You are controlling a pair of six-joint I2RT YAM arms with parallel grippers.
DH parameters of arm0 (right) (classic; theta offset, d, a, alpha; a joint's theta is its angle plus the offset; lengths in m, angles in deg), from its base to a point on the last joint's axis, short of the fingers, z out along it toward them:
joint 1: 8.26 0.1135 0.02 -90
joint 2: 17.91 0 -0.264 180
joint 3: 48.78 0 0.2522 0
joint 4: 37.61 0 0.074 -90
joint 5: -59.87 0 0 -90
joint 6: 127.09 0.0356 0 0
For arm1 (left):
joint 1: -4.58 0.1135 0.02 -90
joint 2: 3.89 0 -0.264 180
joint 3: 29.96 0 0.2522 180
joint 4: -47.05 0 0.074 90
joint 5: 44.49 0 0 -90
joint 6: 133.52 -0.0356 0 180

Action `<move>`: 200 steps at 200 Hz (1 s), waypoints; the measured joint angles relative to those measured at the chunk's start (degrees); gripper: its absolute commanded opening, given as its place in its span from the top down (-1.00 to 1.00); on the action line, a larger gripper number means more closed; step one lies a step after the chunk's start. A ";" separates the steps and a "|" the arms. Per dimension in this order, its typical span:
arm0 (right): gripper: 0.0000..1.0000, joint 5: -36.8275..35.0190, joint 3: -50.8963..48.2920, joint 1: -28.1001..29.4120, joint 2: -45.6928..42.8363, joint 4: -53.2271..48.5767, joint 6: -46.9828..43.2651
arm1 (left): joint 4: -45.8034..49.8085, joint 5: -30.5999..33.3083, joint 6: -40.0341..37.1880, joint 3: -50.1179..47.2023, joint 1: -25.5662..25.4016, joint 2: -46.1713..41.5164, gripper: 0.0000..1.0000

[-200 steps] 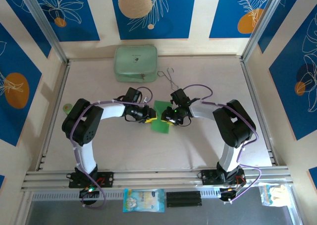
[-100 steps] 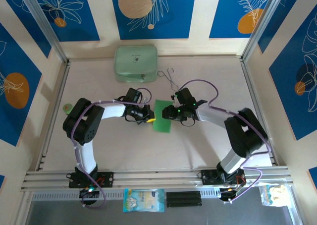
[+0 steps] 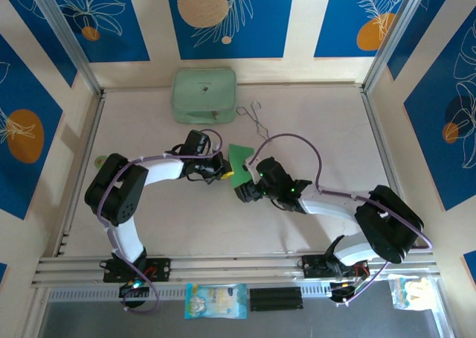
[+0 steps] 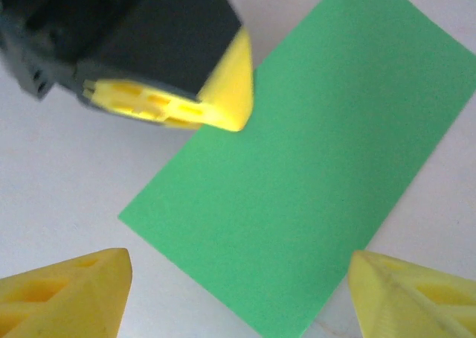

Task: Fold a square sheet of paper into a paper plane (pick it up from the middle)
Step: Third fold the triangle at the center of the table.

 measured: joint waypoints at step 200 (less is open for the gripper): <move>0.31 -11.91 -6.49 6.40 11.63 28.22 -25.35 | -0.94 0.55 2.54 -0.33 -0.44 0.00 0.96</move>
